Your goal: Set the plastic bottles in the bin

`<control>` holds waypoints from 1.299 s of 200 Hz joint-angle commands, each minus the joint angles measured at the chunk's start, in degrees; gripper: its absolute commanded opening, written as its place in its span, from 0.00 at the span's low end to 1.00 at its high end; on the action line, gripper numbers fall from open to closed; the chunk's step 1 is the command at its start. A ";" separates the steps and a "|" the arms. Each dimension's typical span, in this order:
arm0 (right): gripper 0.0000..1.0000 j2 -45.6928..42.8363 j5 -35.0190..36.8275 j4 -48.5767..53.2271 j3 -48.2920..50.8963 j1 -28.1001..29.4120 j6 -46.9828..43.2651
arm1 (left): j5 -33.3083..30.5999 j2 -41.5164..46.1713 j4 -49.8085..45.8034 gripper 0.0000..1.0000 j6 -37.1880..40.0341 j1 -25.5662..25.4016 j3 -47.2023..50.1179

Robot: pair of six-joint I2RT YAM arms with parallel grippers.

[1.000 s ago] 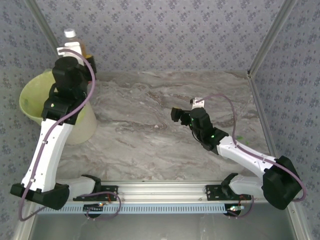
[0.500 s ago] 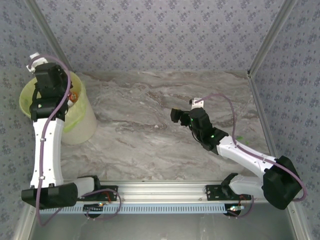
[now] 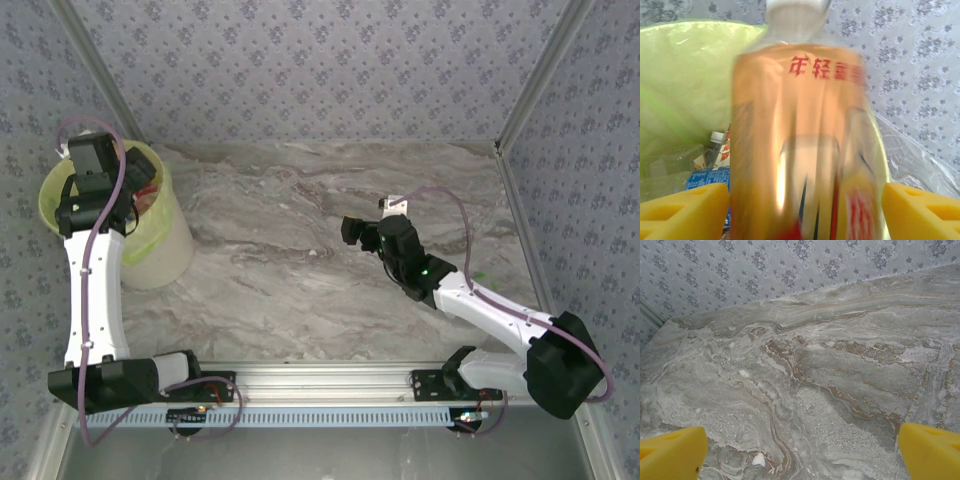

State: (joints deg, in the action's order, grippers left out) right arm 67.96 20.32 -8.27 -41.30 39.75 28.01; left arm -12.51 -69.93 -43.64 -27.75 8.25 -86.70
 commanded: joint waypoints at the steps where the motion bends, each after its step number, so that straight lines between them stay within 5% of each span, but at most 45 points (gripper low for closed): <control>1: 1.00 0.15 1.57 0.62 -1.55 0.33 -0.27 | 3.83 1.96 0.32 0.83 -0.89 0.18 -2.52; 46: 1.00 0.24 1.79 0.85 -1.59 0.33 -0.57 | 4.26 4.86 3.57 0.90 -1.21 0.15 -0.09; 97: 1.00 0.31 2.04 0.97 -1.84 0.33 -0.32 | 17.08 8.71 14.64 0.98 3.36 -0.45 7.21; 126: 1.00 0.15 2.78 1.42 -2.32 0.33 -0.65 | 19.41 11.02 20.16 0.99 5.55 -5.24 11.21; 184: 1.00 -0.61 5.64 3.10 -2.85 -0.39 -2.29 | 16.86 9.99 26.45 0.99 15.59 -19.82 19.52; 210: 1.00 -2.36 8.86 5.14 -2.44 -1.78 -3.46 | 16.89 9.23 33.00 0.99 17.83 -20.64 28.46; 260: 1.00 -6.74 11.25 6.58 0.77 -8.66 -5.60 | 6.93 8.24 40.03 0.99 25.90 -20.20 40.72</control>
State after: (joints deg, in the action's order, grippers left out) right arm 63.99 28.10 -3.79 -42.02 34.46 24.25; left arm 0.12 -61.89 -10.81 -7.44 -12.27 -49.15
